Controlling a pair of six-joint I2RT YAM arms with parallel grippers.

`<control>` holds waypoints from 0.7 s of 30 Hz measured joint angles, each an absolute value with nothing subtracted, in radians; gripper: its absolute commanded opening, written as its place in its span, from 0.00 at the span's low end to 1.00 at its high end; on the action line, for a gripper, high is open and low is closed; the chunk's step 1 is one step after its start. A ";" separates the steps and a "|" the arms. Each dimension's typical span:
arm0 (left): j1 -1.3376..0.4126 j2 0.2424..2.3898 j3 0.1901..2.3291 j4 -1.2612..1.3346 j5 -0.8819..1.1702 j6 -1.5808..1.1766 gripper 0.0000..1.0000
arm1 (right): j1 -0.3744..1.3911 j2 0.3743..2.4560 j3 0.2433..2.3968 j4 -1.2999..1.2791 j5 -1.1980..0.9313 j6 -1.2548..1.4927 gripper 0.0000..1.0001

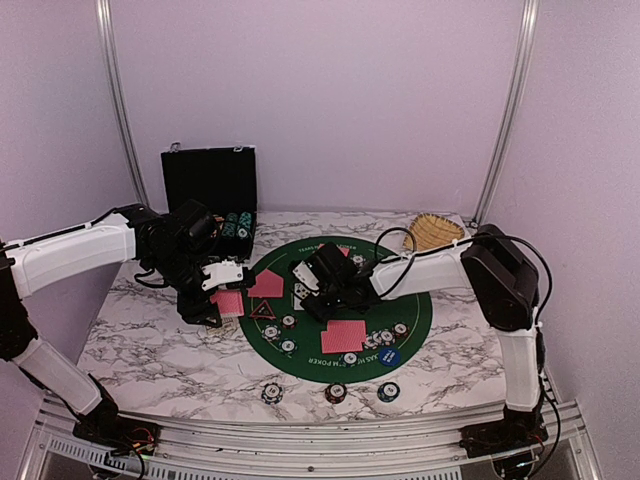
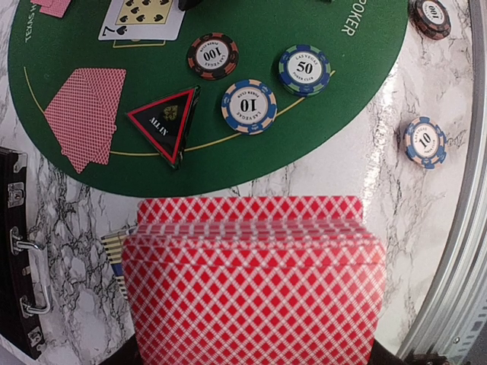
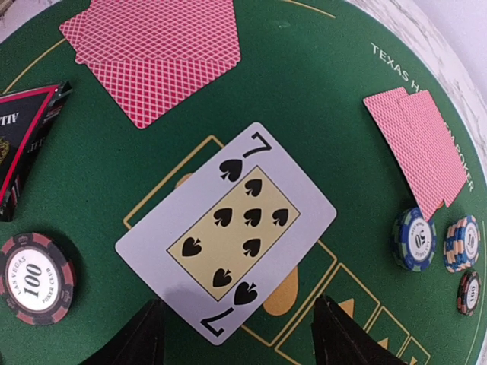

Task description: Distribute texas hold em gaming equipment

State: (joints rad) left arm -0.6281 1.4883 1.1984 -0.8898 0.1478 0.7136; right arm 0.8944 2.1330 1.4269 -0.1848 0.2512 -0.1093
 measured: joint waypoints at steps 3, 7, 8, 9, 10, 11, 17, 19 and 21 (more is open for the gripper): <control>-0.628 1.488 1.199 -0.892 0.150 0.714 0.08 | 0.894 2.090 1.407 -0.195 0.227 -0.056 0.93; -0.628 1.489 1.206 -0.899 0.157 0.714 0.08 | 0.889 1.989 1.401 -0.202 0.184 0.078 0.99; -0.628 1.489 1.209 -0.900 0.159 0.714 0.08 | 0.886 1.958 1.400 -0.199 0.164 0.113 0.99; -0.628 1.489 1.212 -0.900 0.160 0.714 0.08 | 0.882 1.933 1.399 -0.196 0.146 0.145 0.99; -0.628 1.489 1.214 -0.901 0.161 0.714 0.08 | 0.877 1.905 1.398 -0.190 0.128 0.186 0.99; -0.628 1.489 1.214 -0.900 0.162 0.714 0.08 | 0.871 1.881 1.398 -0.187 0.115 0.223 0.99; -0.628 1.489 1.214 -0.903 0.168 0.714 0.08 | 0.762 1.762 1.264 -0.055 -0.121 0.461 0.99; -0.628 1.489 1.214 -0.903 0.168 0.714 0.08 | 0.706 1.755 1.217 -0.021 -0.218 0.529 0.99; -0.628 1.489 1.215 -0.903 0.170 0.714 0.08 | 0.669 1.776 1.216 -0.007 -0.286 0.574 0.99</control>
State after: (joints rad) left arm -0.6281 1.4887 1.2148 -0.9028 0.1699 0.7136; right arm 0.6685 1.7763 1.2156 -0.0071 -0.2859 0.5743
